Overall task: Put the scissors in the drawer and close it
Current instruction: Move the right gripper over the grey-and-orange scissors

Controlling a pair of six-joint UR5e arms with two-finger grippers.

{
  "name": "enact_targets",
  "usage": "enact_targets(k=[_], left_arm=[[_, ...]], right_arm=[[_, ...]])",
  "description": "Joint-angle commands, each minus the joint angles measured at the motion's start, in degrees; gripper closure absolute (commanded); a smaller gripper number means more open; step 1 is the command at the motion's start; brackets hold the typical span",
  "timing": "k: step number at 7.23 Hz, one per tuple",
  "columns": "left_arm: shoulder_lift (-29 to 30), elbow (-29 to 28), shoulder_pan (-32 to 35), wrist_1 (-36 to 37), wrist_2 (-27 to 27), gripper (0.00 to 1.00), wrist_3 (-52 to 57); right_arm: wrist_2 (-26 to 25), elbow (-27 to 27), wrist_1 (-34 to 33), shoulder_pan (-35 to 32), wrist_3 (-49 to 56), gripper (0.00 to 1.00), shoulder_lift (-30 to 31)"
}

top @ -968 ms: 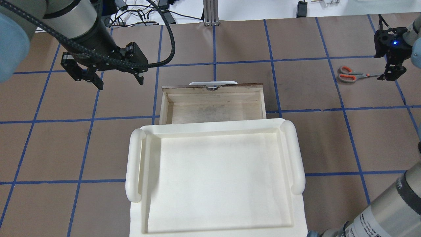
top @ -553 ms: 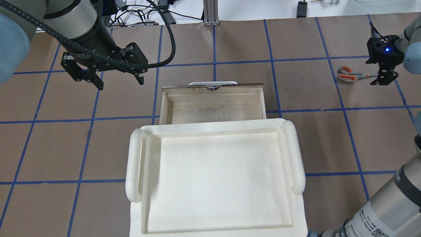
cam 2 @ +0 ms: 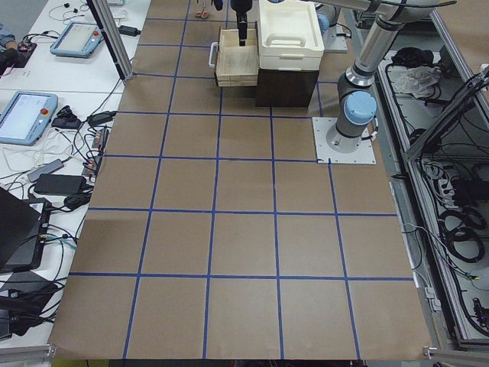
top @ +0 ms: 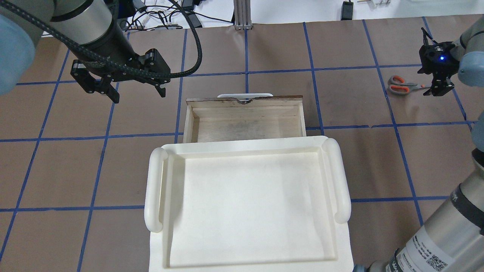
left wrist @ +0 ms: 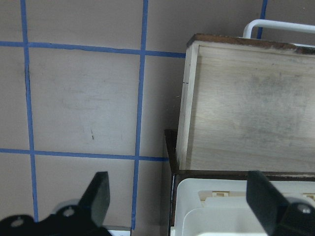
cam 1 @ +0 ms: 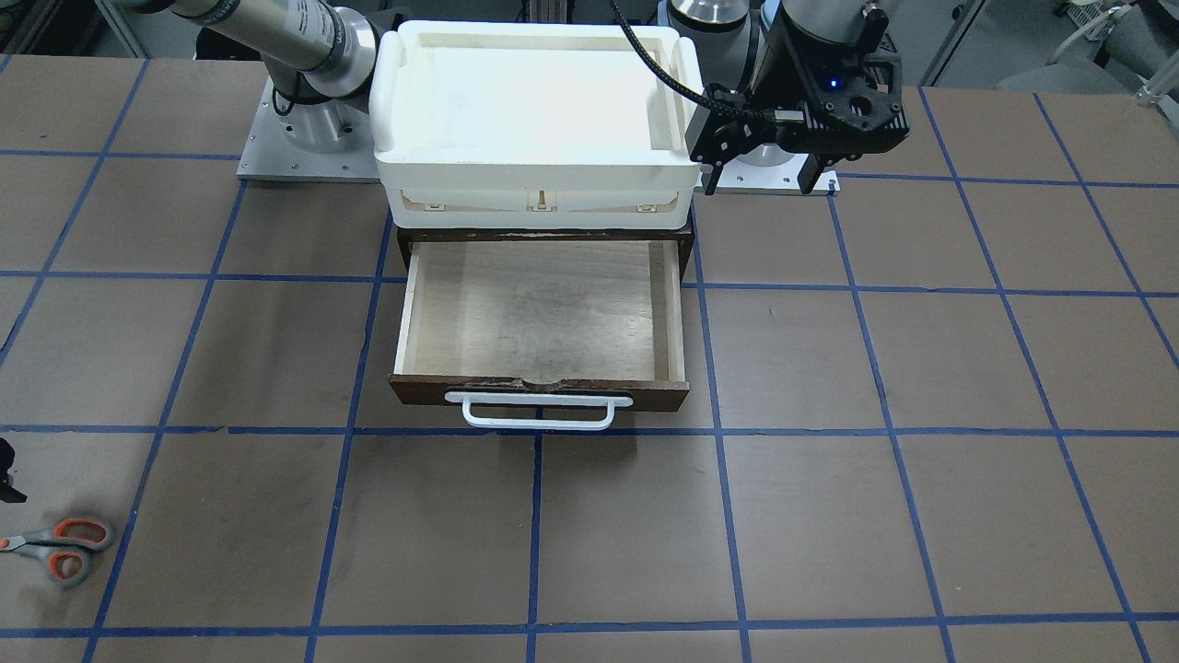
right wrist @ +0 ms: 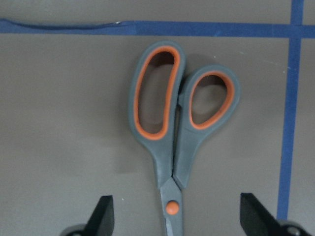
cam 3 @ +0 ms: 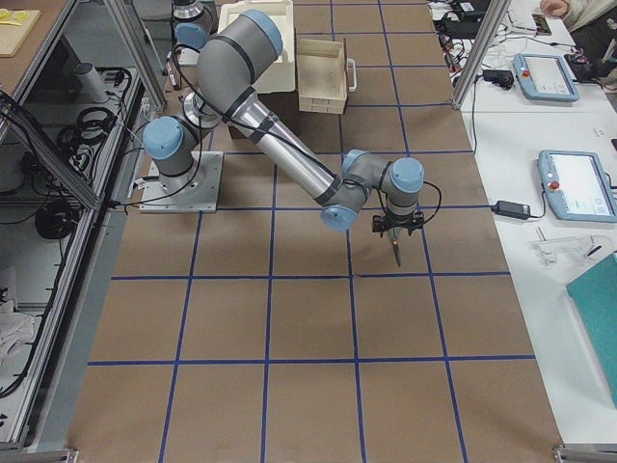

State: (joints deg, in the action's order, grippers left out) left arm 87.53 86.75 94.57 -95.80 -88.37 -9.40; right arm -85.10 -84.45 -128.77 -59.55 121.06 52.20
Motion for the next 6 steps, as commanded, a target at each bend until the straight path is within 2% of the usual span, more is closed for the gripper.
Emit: enact_targets(k=[1, 6], left_arm=[[-0.1, 0.0, -0.1, 0.0, -0.1, 0.0, 0.0], [0.1, 0.0, 0.0, 0.1, 0.4, 0.0, 0.0]], right_arm=[[0.0, 0.4, 0.4, -0.2, 0.6, 0.09, -0.7], [-0.8, 0.4, 2.7, -0.7, 1.0, 0.11, -2.3]])
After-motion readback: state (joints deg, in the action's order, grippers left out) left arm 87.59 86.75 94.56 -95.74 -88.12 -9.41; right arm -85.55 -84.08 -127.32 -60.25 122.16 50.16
